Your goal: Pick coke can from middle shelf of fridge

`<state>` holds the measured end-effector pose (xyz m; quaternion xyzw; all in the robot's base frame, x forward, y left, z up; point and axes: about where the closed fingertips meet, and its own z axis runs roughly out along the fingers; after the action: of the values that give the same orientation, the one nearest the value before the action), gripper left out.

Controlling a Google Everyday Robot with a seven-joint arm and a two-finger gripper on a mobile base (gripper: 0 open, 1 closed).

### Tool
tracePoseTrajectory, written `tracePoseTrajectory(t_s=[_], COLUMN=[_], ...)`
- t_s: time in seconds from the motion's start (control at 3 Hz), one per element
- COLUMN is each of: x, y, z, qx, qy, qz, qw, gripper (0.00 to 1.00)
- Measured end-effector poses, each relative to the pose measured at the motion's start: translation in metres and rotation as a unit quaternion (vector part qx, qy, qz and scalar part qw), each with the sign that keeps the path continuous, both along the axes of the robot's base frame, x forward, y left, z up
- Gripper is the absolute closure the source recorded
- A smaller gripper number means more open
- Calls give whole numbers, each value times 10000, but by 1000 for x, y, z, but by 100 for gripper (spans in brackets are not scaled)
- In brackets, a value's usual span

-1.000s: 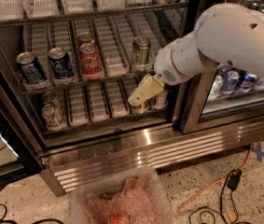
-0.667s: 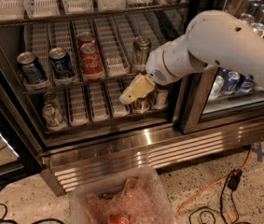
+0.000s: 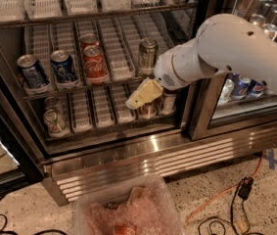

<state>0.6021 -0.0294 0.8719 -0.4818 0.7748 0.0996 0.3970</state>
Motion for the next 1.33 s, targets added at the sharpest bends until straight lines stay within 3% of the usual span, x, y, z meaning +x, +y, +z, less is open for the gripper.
tracePoseTrajectory(t_s=[0.67,1.33], x=[24,41], y=[47,93], z=[-26,-47], qx=[849,1585], qy=[-118,-58], qz=[243,535], qw=[9960,9859], gripper=[0,0])
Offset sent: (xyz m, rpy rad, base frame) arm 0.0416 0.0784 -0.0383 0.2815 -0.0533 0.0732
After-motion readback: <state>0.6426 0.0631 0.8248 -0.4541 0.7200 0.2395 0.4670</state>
